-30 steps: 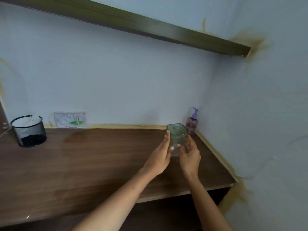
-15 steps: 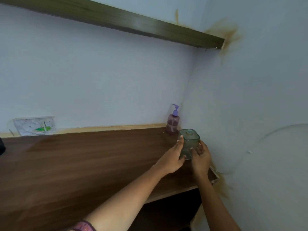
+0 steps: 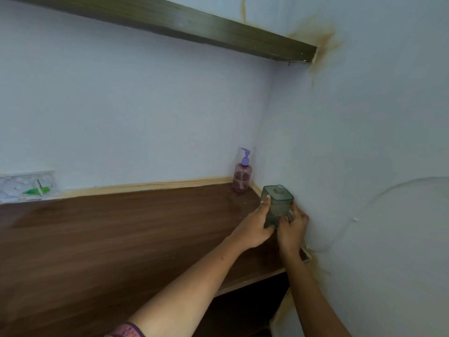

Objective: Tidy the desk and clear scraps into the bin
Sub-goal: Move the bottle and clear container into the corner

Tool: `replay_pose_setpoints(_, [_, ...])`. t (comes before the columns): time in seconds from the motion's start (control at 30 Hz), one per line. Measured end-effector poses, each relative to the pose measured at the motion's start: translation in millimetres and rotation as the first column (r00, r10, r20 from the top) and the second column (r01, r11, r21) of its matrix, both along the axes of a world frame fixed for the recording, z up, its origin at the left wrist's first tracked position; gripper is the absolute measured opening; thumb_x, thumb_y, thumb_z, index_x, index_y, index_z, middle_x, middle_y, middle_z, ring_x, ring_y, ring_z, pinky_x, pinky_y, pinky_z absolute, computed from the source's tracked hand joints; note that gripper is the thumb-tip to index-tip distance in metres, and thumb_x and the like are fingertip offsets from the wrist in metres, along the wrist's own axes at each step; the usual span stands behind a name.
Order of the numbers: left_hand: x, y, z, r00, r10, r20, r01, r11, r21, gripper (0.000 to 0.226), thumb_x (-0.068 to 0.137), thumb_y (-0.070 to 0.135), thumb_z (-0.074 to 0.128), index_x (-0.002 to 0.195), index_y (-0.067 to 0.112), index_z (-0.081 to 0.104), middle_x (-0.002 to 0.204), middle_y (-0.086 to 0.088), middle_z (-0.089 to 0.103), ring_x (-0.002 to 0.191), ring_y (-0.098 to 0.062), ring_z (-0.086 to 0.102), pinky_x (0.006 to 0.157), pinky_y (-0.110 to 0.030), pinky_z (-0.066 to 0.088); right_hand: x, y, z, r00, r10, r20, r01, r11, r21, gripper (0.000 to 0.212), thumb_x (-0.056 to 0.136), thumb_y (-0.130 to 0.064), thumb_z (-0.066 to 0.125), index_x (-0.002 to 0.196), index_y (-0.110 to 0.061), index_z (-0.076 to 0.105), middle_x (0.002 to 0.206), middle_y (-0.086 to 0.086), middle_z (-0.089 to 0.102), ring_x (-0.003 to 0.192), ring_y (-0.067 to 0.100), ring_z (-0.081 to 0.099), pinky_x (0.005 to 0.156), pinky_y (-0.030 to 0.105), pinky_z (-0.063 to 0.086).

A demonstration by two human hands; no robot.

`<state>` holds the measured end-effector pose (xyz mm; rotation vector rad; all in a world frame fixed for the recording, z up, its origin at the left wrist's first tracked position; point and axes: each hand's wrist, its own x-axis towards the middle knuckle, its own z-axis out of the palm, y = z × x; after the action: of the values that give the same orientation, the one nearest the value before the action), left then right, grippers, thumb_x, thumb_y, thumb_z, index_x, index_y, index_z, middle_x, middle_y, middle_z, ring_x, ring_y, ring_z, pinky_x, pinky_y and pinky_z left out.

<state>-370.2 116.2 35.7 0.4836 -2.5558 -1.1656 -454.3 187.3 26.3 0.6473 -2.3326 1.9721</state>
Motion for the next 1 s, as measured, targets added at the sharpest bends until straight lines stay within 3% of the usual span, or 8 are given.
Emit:
replay_pose_setpoints(0.17, [3, -1, 4, 1.000, -0.017, 0.004, 0.016, 0.998, 0.056, 0.089, 0.093, 0.017, 0.058, 0.153, 0.031, -0.007, 0.160, -0.003, 0.022, 0.142, -0.021, 0.032, 0.114, -0.037, 0.033, 2, -3, -3, 1.000, 0.010, -0.022, -0.009, 1.000, 0.026, 0.058, 0.090, -0.003, 0.051, 0.145, -0.015, 0.040, 0.138, 0.012, 0.040, 0.125, 0.029, 0.050, 0.106, 0.049, 0.044])
replay_pose_setpoints(0.37, [27, -12, 11, 1.000, -0.015, -0.006, 0.015, 0.997, 0.069, 0.083, 0.095, 0.017, 0.056, 0.154, 0.031, -0.002, 0.152, 0.007, 0.035, 0.135, -0.011, 0.039, 0.106, -0.026, 0.034, 30, -1, -1, 0.998, -0.016, -0.054, 0.014, 0.999, -0.038, 0.063, 0.088, 0.004, 0.054, 0.146, -0.015, 0.037, 0.141, 0.012, 0.035, 0.129, 0.027, 0.045, 0.106, 0.031, 0.037])
replay_pose_setpoints(0.47, [51, -20, 10, 0.999, 0.030, -0.029, -0.029, 0.999, 0.030, 0.081, 0.097, 0.022, 0.054, 0.152, 0.039, -0.004, 0.136, 0.003, 0.046, 0.101, -0.003, 0.048, 0.097, -0.035, 0.042, 54, -7, 0, 0.994, 0.004, -0.112, -0.007, 1.000, -0.024, 0.063, 0.089, 0.002, 0.056, 0.146, -0.016, 0.036, 0.145, 0.009, 0.032, 0.131, 0.025, 0.042, 0.107, 0.033, 0.038])
replay_pose_setpoints(0.53, [74, -27, 4, 0.997, 0.063, -0.055, -0.063, 0.998, 0.011, 0.082, 0.097, 0.027, 0.054, 0.150, 0.043, -0.005, 0.134, 0.015, 0.036, 0.090, 0.002, 0.047, 0.091, -0.036, 0.047, 73, -13, 2, 0.988, 0.043, -0.148, -0.046, 0.999, -0.015, 0.061, 0.091, -0.001, 0.056, 0.145, -0.019, 0.037, 0.148, 0.005, 0.031, 0.136, 0.021, 0.037, 0.107, 0.029, 0.034])
replay_pose_setpoints(0.63, [114, -41, -4, 0.988, 0.134, -0.077, -0.134, 0.991, -0.004, 0.078, 0.097, 0.029, 0.054, 0.152, 0.041, 0.000, 0.157, 0.013, 0.023, 0.112, -0.005, 0.056, 0.097, -0.027, 0.043, 99, -24, 7, 0.967, 0.128, -0.219, -0.129, 0.992, 0.012, 0.058, 0.091, -0.002, 0.057, 0.144, -0.021, 0.041, 0.146, -0.001, 0.034, 0.129, 0.007, 0.038, 0.104, 0.023, 0.032])
replay_pose_setpoints(0.77, [176, -60, -15, 0.959, 0.265, -0.096, -0.271, 0.961, -0.054, 0.075, 0.098, 0.031, 0.052, 0.152, 0.042, 0.003, 0.160, 0.010, 0.022, 0.143, -0.012, 0.028, 0.107, -0.023, 0.024, 137, -53, 8, 0.931, 0.265, -0.252, -0.272, 0.962, 0.005, 0.052, 0.091, -0.002, 0.058, 0.138, -0.023, 0.049, 0.133, -0.013, 0.036, 0.124, -0.001, 0.039, 0.107, 0.024, 0.034])
replay_pose_setpoints(0.9, [233, -78, -20, 0.916, 0.384, -0.115, -0.395, 0.913, -0.098, 0.072, 0.098, 0.028, 0.052, 0.153, 0.040, 0.008, 0.157, 0.009, 0.029, 0.142, -0.010, 0.030, 0.105, -0.017, 0.025, 181, -88, 5, 0.883, 0.398, -0.250, -0.407, 0.913, 0.016, 0.050, 0.090, 0.001, 0.058, 0.136, -0.019, 0.053, 0.131, -0.011, 0.037, 0.122, -0.001, 0.042, 0.109, 0.028, 0.038])
replay_pose_setpoints(1.0, [276, -93, -20, 0.866, 0.479, -0.142, -0.493, 0.866, -0.086, 0.071, 0.096, 0.027, 0.054, 0.153, 0.037, 0.012, 0.153, 0.007, 0.037, 0.133, -0.018, 0.045, 0.101, -0.018, 0.032, 216, -112, 1, 0.824, 0.501, -0.266, -0.522, 0.853, -0.008, 0.048, 0.088, 0.004, 0.058, 0.130, -0.017, 0.058, 0.130, -0.005, 0.041, 0.126, 0.007, 0.045, 0.109, 0.032, 0.039])
